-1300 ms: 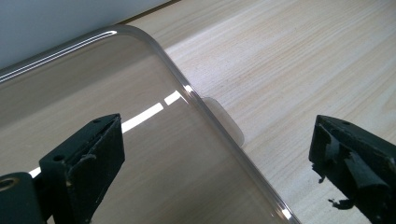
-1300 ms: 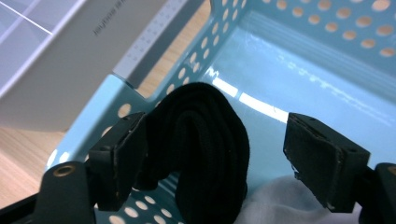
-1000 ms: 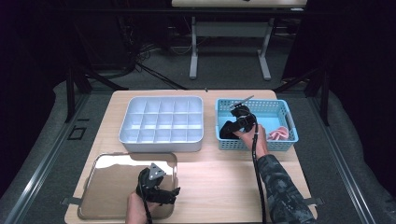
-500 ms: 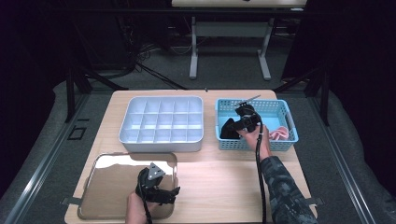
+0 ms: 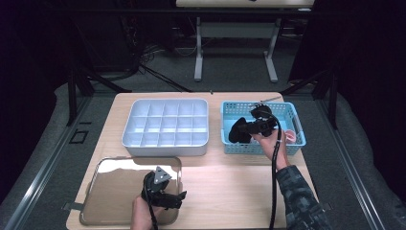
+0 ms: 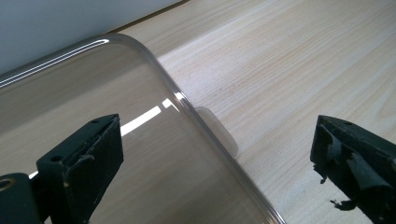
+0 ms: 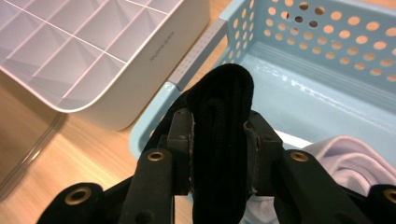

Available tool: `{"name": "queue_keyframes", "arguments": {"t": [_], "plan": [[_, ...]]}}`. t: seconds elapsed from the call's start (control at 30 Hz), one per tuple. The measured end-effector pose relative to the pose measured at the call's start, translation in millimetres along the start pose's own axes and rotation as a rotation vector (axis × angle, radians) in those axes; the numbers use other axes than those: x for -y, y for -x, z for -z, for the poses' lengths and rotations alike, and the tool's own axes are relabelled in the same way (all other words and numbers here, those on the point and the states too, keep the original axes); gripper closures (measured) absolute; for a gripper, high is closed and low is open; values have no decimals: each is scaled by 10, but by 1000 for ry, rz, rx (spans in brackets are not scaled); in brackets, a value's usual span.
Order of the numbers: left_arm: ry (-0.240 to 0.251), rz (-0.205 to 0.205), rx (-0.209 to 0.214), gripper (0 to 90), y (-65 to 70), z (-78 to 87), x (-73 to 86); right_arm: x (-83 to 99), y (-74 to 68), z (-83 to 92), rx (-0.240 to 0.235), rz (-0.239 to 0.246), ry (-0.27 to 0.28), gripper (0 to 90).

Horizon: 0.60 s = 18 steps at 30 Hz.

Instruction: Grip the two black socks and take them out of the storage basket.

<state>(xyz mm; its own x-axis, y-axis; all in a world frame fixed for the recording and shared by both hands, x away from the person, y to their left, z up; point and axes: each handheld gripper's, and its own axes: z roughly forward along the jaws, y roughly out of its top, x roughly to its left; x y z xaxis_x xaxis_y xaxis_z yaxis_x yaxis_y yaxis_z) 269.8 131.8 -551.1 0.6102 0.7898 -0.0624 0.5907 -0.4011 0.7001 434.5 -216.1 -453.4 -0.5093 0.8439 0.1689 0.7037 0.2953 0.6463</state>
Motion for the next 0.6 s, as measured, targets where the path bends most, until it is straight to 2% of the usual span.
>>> {"name": "queue_keyframes", "arguments": {"t": [0.17, 0.3, 0.33, 0.37, 0.4, 0.6], "plan": [[-1, -3, 1, 21, -2, 5, 1, 53, -77, 245, -14, 20, 53, 671], [2, 3, 2, 21, -6, 7, 4, 96, -121, 366, -27, 25, 65, 672], [1, 0, 3, 21, -10, 6, 4, 136, -156, 458, -38, 30, 73, 671], [1, 0, 3, 21, -10, 6, 4, 136, -156, 458, -38, 30, 73, 671], [4, 1, 4, 21, -9, 6, 5, 182, -181, 535, -61, 30, 79, 672], [3, -2, 4, 20, -7, -2, 6, 344, -262, 648, -84, 40, 82, 672]]}}
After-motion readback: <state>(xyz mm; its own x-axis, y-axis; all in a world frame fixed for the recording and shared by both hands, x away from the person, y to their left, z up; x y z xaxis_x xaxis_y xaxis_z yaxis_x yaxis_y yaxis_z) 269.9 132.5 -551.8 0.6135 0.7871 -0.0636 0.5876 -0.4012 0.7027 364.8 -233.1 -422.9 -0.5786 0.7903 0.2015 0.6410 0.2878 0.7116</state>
